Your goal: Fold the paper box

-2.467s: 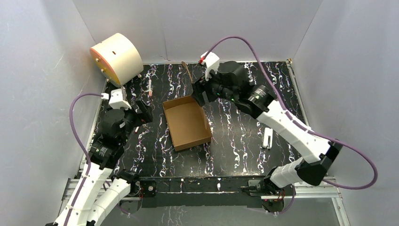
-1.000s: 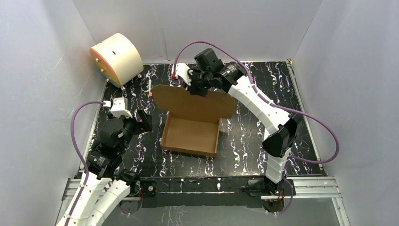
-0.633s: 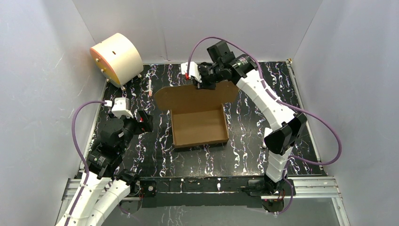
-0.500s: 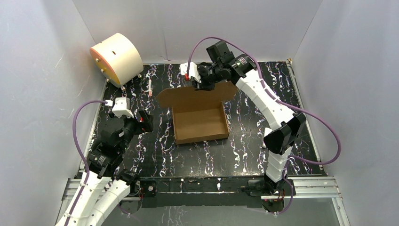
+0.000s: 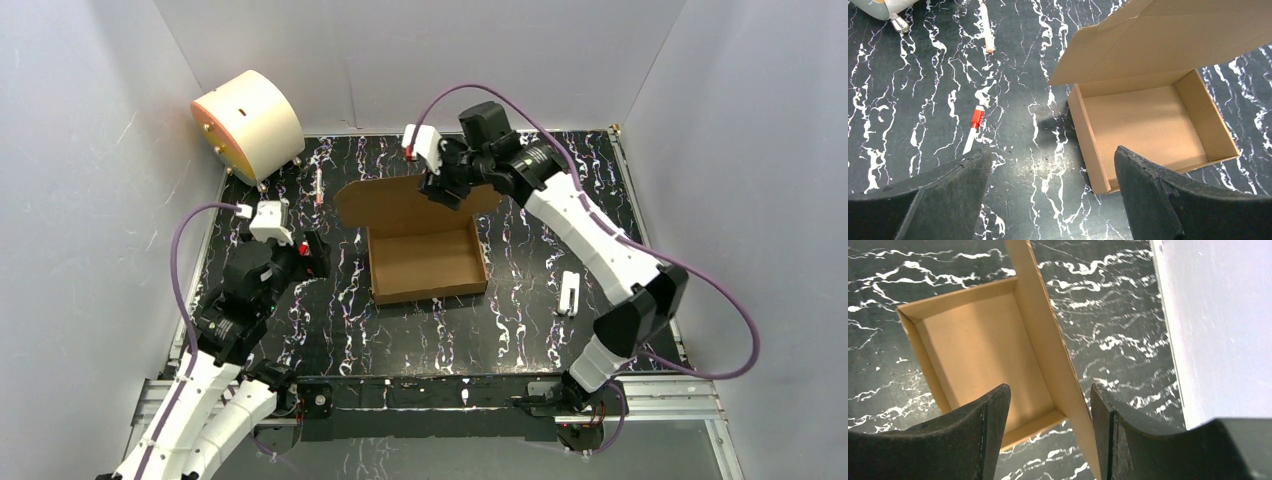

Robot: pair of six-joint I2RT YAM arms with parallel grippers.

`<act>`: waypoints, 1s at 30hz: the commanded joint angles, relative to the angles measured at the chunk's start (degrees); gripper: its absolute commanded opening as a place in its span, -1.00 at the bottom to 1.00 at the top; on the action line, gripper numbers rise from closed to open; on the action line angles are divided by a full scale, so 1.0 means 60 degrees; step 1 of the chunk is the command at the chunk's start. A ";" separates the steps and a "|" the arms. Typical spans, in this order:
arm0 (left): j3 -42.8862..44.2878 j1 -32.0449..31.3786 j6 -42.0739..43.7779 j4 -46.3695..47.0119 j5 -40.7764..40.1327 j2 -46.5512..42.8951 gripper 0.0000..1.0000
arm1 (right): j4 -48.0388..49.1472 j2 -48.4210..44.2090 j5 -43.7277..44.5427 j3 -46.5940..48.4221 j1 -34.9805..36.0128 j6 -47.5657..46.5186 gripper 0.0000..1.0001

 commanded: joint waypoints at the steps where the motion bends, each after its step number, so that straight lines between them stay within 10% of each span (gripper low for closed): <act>1: 0.0612 0.0012 0.0710 0.0346 0.0478 0.0620 0.79 | 0.1390 -0.1352 0.0938 -0.0809 -0.0384 0.1387 0.40; 16: 0.2698 0.1241 0.1185 0.0326 0.2355 0.3891 0.80 | 0.3688 -0.3821 -0.0241 -0.4793 -0.3042 0.2280 0.51; 30: 0.4631 0.1380 0.1890 -0.0204 0.3848 0.5851 0.72 | 0.4362 -0.3289 -0.1051 -0.5155 -0.3687 0.2312 0.29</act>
